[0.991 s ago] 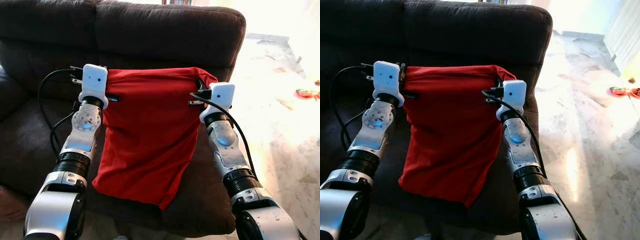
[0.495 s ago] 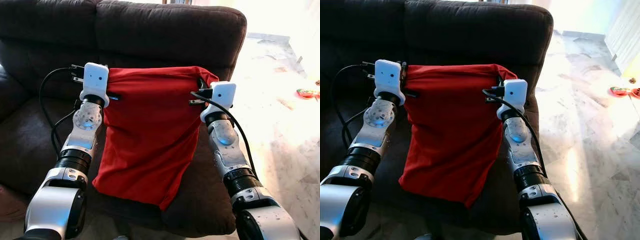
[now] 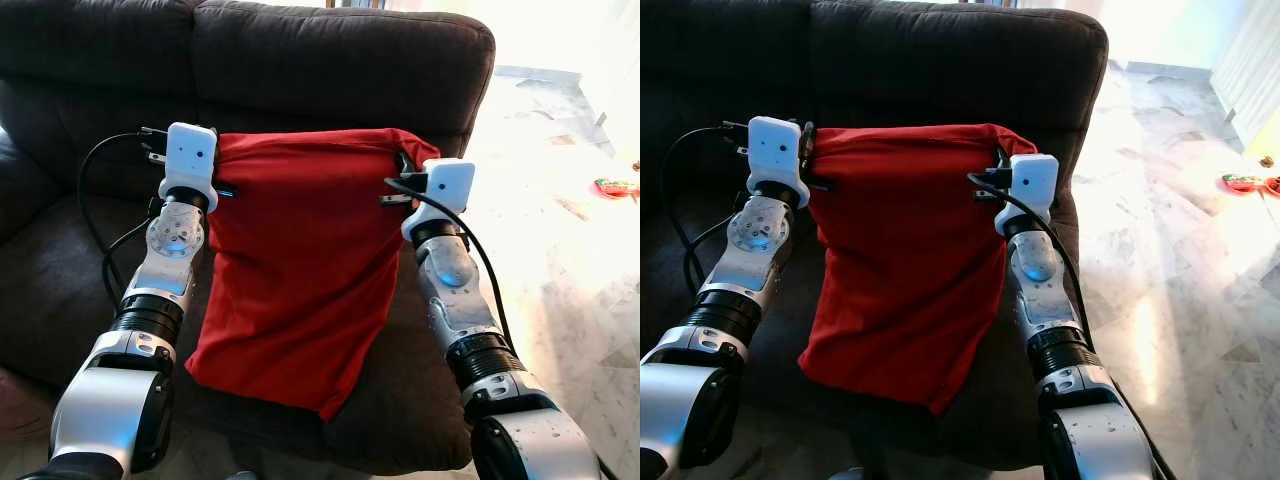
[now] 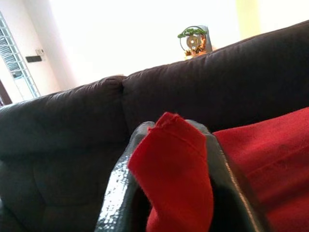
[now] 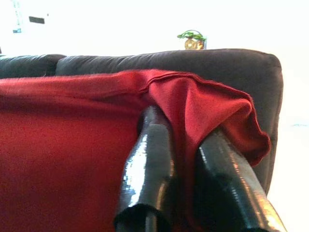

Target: Move the pillow to the sofa from floor

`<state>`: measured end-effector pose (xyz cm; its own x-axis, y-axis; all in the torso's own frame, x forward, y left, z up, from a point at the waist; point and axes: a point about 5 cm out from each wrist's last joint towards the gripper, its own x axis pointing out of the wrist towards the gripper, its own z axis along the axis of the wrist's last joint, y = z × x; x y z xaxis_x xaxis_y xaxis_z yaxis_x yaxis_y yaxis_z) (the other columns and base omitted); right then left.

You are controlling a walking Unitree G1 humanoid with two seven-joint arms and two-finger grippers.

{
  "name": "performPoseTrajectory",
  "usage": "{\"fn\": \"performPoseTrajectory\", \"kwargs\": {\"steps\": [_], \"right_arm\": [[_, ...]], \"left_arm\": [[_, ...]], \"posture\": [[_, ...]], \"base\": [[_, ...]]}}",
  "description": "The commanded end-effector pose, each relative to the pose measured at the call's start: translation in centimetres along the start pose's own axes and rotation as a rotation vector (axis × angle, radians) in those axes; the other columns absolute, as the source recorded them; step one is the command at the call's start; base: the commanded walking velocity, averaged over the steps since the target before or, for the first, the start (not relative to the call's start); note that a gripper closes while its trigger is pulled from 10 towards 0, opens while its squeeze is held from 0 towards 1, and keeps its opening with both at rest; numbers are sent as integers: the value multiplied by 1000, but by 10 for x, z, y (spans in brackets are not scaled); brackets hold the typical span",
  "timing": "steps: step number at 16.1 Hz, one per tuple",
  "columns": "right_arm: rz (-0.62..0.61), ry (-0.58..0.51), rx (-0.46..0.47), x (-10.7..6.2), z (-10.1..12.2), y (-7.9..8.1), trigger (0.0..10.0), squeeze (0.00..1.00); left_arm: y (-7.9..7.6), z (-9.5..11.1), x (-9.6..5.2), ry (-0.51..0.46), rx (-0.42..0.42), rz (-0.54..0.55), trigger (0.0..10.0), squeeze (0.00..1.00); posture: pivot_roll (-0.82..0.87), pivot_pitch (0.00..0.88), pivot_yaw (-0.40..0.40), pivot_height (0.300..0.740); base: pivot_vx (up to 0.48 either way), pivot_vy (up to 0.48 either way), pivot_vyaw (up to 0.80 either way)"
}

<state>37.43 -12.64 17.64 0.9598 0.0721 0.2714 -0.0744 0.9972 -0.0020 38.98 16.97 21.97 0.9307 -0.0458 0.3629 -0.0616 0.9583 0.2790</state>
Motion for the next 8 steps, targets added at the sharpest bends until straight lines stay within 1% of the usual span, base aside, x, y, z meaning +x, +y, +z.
{"fn": "performPoseTrajectory", "kwargs": {"steps": [1, 5, 7, 8], "right_arm": [[-40, -67, 14, 4, 14, -8, 10000, 1000], [-37, -65, 22, 4, 14, -8, 10000, 1000], [-34, -73, 30, 5, 17, -7, 10000, 1000], [-34, -78, 29, 5, 18, -6, 10000, 1000]], "left_arm": [[2, -3, -1, 15, 3, 12, 10000, 1000], [1, -1, 0, 9, -1, 0, 10000, 1000], [4, 0, 2, 4, -5, 18, 10000, 1000], [8, 0, 3, 9, 11, 45, 10000, 1000]], "posture": [[86, 56, -49, 740], [89, 59, -49, 740], [90, 60, -49, 740], [89, 59, -48, 740]], "base": [[0, 0, 0], [0, 0, 0], [0, 0, 0], [0, 0, 0]]}}
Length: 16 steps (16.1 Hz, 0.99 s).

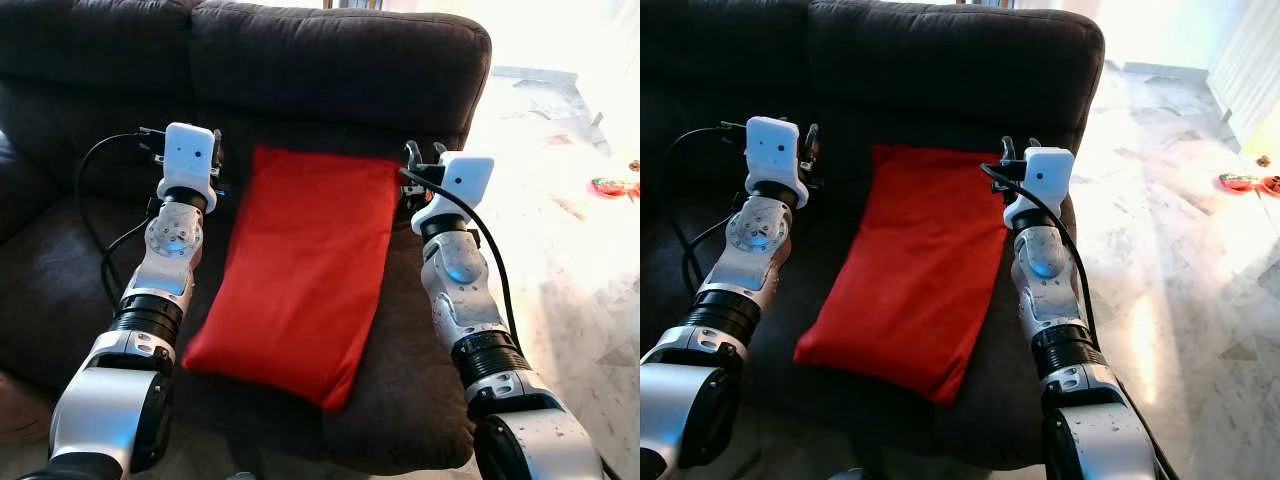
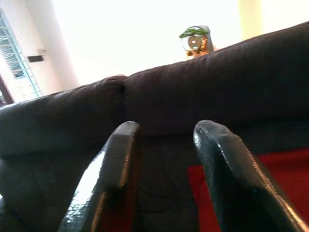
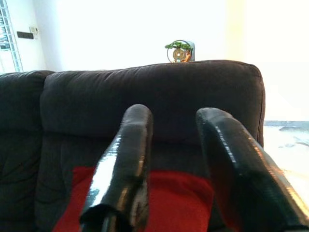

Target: Move the pillow to the sofa from floor

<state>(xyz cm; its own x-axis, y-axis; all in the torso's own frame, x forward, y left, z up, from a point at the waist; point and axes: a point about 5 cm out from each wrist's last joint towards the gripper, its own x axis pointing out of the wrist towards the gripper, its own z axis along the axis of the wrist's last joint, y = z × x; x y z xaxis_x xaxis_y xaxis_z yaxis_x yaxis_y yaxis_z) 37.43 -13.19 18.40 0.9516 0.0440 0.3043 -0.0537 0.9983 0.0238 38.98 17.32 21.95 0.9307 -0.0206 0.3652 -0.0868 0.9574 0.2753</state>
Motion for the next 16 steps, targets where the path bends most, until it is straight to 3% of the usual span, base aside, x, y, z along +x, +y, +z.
{"fn": "performPoseTrajectory", "kwargs": {"steps": [1, 3, 5, 10, 11, 13, 16], "right_arm": [[-4, -43, -5, 4, 10, 1, 10000, 1000], [2, -41, -21, 2, 9, 2, 10000, 0], [-5, -30, -16, -2, 5, 1, 10000, 0], [-53, -24, -26, -31, -9, -15, 10000, 0], [-60, -15, -80, -42, -15, -19, 10000, 0], [-57, -10, -113, -57, -19, -21, 10000, 0], [-104, 73, -125, -68, -37, -31, 10000, 0]], "left_arm": [[8, 2, 4, 7, 28, 50, 10000, 0], [11, 3, 4, -4, 21, 55, 10000, 0], [11, 2, 0, -14, 13, 51, 10000, 0], [6, -12, -40, -70, 30, 66, 10000, 0], [1, -20, -54, -61, 65, 67, 10000, 0], [-3, -28, -68, -22, 34, 81, 10000, 0], [-11, -44, -73, 80, -4, 55, 10000, 0]], "posture": [[88, 59, -48, 740], [88, 59, -47, 740], [91, 56, -46, 740], [85, 48, -38, 740], [73, 47, -34, 740], [64, 44, -33, 740], [60, 32, -27, 740]], "base": [[0, 0, 0], [0, 0, 0], [0, 0, 0], [0, 0, 0], [0, 0, 0], [0, 0, 0], [0, 0, 0]]}}
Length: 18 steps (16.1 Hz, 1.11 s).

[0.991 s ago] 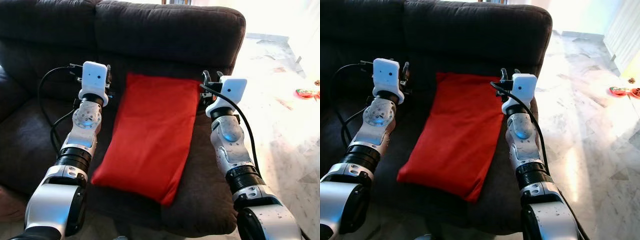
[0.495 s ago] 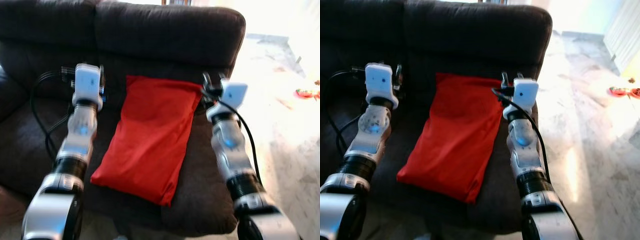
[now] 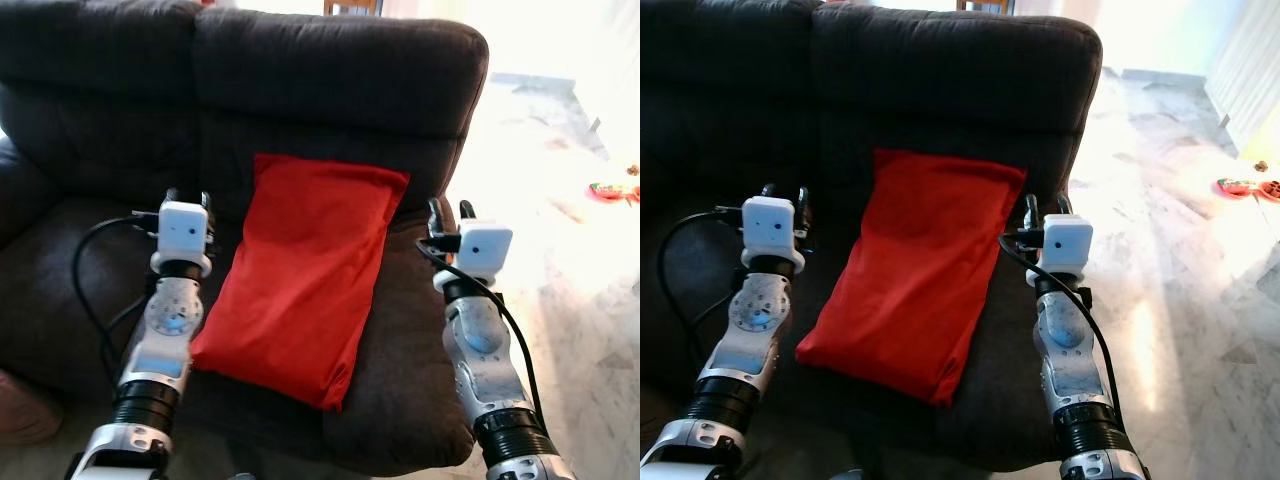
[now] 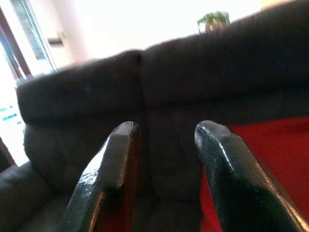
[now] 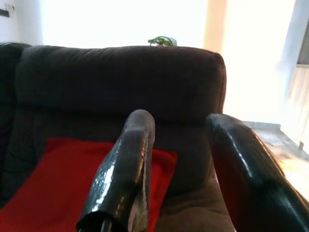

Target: Move the pillow to the sofa from floor

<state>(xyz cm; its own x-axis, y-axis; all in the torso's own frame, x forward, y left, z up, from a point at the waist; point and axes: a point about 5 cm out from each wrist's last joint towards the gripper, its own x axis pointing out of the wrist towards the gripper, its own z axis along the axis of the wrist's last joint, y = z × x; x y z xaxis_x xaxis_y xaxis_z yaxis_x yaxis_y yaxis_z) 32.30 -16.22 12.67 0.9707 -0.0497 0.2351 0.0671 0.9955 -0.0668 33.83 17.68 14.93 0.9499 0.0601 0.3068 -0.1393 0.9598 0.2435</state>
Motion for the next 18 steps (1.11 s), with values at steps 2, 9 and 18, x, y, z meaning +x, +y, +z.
{"fn": "performPoseTrajectory", "kwargs": {"steps": [2, 9, 18], "right_arm": [[-51, 187, 21, -12, -37, -12, 10000, 0], [-54, 500, 36, -49, -97, -25, 10000, 0], [-92, 924, -80, -134, -153, -57, 10000, 0]], "left_arm": [[-7, -38, -13, 213, -70, -22, 10000, 0], [-3, -109, -71, 581, -10, -93, 10000, 0], [5, -162, -162, 972, 82, -212, 10000, 0]], "posture": [[49, 27, -20, 740], [63, 22, -33, 740], [55, 0, -33, 740]], "base": [[0, 0, 0], [0, 0, 0], [0, 0, 0]]}}
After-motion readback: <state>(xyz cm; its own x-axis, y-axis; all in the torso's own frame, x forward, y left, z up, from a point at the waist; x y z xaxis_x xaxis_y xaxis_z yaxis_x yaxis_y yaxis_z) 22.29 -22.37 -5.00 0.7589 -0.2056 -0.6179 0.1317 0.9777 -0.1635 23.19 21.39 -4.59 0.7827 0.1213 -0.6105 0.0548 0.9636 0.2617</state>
